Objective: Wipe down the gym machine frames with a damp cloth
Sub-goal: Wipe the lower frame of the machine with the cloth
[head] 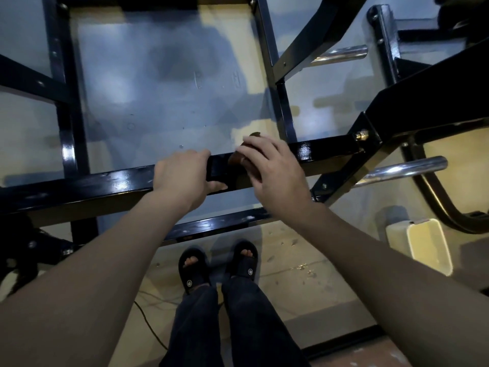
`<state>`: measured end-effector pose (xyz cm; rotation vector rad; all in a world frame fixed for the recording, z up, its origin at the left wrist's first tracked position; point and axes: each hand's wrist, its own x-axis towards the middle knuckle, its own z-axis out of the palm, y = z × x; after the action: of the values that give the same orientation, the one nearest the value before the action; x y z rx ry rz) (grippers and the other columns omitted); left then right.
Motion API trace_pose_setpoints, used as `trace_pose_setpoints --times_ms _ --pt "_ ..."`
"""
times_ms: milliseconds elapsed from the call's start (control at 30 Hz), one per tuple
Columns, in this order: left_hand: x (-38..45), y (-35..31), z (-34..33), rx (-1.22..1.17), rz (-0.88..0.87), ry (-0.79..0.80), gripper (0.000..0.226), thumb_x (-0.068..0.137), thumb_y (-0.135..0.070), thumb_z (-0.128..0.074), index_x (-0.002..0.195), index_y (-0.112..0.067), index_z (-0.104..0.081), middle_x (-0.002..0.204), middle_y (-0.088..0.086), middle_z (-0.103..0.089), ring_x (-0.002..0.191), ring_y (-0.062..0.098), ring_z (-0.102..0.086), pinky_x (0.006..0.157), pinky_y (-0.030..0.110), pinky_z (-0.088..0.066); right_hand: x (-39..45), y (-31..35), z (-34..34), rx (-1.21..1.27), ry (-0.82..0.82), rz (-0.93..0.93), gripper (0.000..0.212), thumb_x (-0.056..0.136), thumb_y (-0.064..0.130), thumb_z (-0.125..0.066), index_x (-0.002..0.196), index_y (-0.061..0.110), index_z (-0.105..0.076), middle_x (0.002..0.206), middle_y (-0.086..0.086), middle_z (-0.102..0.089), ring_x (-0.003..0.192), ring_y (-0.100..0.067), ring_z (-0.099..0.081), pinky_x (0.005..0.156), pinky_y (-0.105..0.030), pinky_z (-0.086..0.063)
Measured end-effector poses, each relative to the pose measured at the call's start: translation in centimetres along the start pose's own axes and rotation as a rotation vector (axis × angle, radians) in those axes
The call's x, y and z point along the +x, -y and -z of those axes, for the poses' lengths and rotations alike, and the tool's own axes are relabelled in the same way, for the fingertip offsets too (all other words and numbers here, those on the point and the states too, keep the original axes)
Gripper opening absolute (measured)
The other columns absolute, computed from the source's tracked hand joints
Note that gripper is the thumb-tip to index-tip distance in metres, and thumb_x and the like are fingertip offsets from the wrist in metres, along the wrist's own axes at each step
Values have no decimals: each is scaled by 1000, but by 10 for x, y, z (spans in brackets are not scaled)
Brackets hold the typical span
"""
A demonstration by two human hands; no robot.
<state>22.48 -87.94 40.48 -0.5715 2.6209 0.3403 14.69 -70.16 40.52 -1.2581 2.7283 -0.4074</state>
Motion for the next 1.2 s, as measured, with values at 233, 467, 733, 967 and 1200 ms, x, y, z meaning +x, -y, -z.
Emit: trace_pose_setpoints --times_ms 233,467,733,967,1200 --pt "-15 52 -7 210 -24 -12 94 80 -71 -69 150 -17 -37 148 8 -46 144 31 -35 127 49 1 7 -45 12 -79 -63 -475 33 100 31 -57 132 25 -63 149 -1 -49 137 -38 -39 110 -54 -39" --pt "-27 68 -3 64 99 -7 72 76 -75 -72 117 -17 -60 112 9 -68 105 35 -60 76 38 -38 6 29 -24 -31 -5 -108 42 94 31 -65 135 31 -60 160 -4 -39 132 -40 -42 107 -53 -40" --pt "-20 73 -2 92 87 28 70 75 -77 -71 113 -19 -57 108 7 -66 103 35 -62 71 36 -33 26 41 -25 -52 -68 -470 39 97 32 -62 135 31 -62 161 -6 -36 129 -38 -43 111 -50 -36" --pt "-23 74 -5 90 80 -5 73 77 -78 -69 120 -19 -57 113 6 -65 107 34 -60 75 37 -32 -4 30 -18 13 -3 -69 48 90 25 -71 137 28 -61 156 -8 -42 120 -38 -49 102 -54 -45" --pt "-26 73 -8 69 101 -10 73 80 -75 -68 126 -20 -54 121 6 -62 113 33 -58 86 41 -39 12 86 -39 158 -20 -121 38 95 38 -71 132 32 -65 161 -16 -34 132 -37 -45 108 -49 -41"
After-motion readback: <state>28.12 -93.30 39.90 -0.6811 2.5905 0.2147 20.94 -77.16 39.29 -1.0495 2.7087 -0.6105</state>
